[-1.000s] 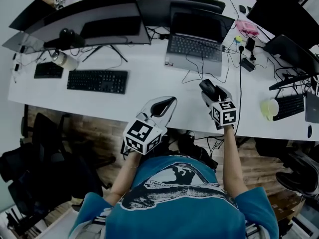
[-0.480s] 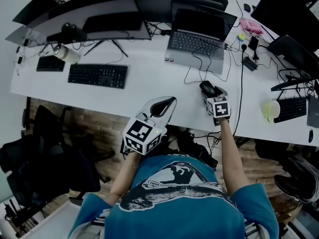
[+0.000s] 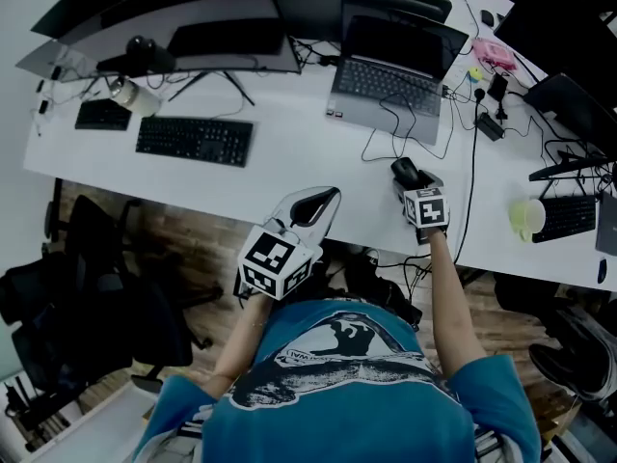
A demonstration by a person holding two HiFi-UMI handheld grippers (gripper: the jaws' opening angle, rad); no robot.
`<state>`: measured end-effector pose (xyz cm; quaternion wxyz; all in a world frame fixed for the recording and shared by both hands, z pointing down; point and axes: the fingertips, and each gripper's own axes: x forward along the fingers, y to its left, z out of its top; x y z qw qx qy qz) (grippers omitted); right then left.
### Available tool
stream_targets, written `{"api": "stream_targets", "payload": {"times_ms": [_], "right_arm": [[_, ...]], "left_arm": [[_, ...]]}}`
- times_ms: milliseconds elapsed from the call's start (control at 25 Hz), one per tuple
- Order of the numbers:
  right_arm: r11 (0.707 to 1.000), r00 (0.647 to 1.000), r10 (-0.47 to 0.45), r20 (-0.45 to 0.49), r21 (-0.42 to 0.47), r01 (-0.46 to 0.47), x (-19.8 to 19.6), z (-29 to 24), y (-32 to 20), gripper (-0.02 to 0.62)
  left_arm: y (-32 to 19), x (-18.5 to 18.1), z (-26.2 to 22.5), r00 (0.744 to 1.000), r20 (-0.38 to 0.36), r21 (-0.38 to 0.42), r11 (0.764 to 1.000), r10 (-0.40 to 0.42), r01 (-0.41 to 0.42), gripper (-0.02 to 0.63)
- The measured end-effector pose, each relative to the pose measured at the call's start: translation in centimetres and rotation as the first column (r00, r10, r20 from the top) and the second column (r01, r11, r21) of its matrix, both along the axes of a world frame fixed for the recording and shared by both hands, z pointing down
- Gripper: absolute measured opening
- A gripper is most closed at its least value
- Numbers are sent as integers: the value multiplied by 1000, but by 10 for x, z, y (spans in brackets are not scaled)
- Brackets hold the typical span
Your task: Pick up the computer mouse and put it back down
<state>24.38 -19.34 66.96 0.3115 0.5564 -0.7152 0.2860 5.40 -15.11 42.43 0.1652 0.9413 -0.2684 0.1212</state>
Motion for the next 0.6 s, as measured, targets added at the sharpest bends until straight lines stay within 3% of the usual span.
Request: {"api": "stream_targets", "payload": {"times_ms": [240,600], "right_arm": [[1000,999,28,45,13,-29,0,-11,0,310],[980,987,19,157,195,-50,-26,-88,-2,284]], "left_arm": [[0,0,1,1000,-5,-2,1000,16,-16,12],[-7,-7,3,999,-16,-11,999,32,-33,12]]}}
